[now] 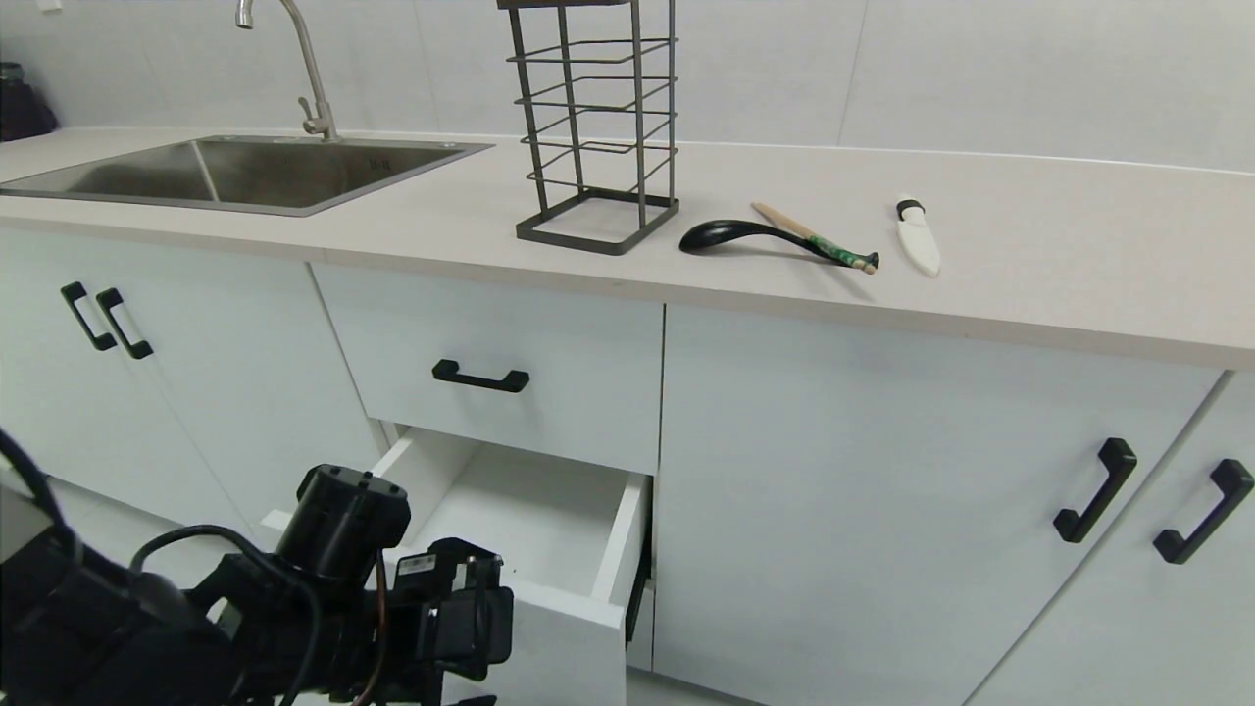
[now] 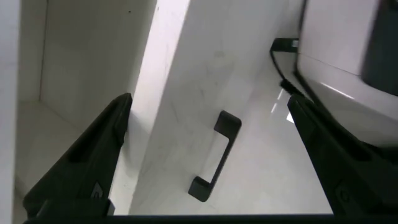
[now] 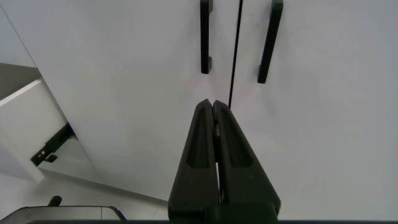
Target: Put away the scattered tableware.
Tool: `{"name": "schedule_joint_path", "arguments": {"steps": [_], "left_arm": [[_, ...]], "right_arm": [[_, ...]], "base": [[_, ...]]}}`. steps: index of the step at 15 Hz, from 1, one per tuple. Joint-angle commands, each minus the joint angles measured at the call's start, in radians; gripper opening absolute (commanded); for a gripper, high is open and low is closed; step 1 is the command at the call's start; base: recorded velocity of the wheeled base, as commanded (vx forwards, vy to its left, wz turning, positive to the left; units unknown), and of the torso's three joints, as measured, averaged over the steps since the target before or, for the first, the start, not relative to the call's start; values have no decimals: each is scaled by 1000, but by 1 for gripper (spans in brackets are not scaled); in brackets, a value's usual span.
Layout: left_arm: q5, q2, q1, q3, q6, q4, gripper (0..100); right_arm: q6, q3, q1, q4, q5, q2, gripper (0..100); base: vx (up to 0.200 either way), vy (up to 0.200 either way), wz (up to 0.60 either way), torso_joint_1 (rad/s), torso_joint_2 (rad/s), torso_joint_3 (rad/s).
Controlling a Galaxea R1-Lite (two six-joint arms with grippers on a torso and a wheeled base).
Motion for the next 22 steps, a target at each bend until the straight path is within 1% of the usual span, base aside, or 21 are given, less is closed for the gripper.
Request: {"name": "schedule_joint_path", "arguments": {"steps": [1, 4, 5, 7, 8, 9, 10, 11, 12, 13, 14, 15, 16, 17, 18, 19, 21, 22], "left_arm": [[0, -79, -4, 41, -2, -5, 100], [-6, -80, -4, 15, -8, -7, 100], [-29, -88, -6, 21, -16, -5, 100], [-82, -117, -7, 22, -16, -2, 100], [-131, -146, -6, 19, -20, 0, 100], [-161, -173, 1, 15, -34, 4, 100], [-193, -206, -2, 10, -88, -3, 100], [-219, -243, -9, 1, -168, -3, 100], [-222, -262, -7, -2, -220, -5, 100], [-223, -308, 5, -7, -379, -8, 100], [-223, -323, 13, -2, -458, -22, 100], [-216, -334, 39, 7, -557, -85, 100], [-208, -344, 76, 10, -616, -175, 100], [-197, -357, 119, 7, -639, -238, 100], [-191, -366, 139, 7, -642, -255, 100], [-174, -436, 208, 22, -632, -260, 100], [-147, -584, 277, 96, -629, -260, 100], [-144, -660, 307, 136, -629, -258, 100]], "right_arm": [[0, 0, 0, 0, 1, 0, 0], [0, 0, 0, 0, 1, 0, 0], [0, 0, 0, 0, 1, 1, 0], [0, 0, 0, 0, 1, 0, 0], [0, 0, 0, 0, 1, 0, 0], [0, 0, 0, 0, 1, 0, 0], [0, 0, 0, 0, 1, 0, 0], [0, 0, 0, 0, 1, 1, 0], [0, 0, 0, 0, 1, 1, 0], [0, 0, 0, 0, 1, 0, 0], [0, 0, 0, 0, 1, 1, 0], [0, 0, 0, 0, 1, 1, 0], [0, 0, 0, 0, 1, 1, 0], [0, 0, 0, 0, 1, 1, 0], [0, 0, 0, 0, 1, 0, 0], [0, 0, 0, 0, 1, 1, 0], [0, 0, 0, 0, 1, 0, 0], [0, 0, 0, 0, 1, 1, 0]], "base": [[0, 0, 0, 0, 0, 0], [0, 0, 0, 0, 0, 0], [0, 0, 0, 0, 0, 0], [0, 0, 0, 0, 0, 0], [0, 0, 0, 0, 0, 0], [0, 0, 0, 0, 0, 0], [0, 0, 0, 0, 0, 0], [0, 0, 0, 0, 0, 0], [0, 0, 0, 0, 0, 0], [0, 0, 0, 0, 0, 0], [0, 0, 0, 0, 0, 0], [0, 0, 0, 0, 0, 0], [0, 0, 0, 0, 0, 0], [0, 0, 0, 0, 0, 0], [0, 0, 0, 0, 0, 0], [0, 0, 0, 0, 0, 0], [0, 0, 0, 0, 0, 0], [0, 0, 0, 0, 0, 0]]}}
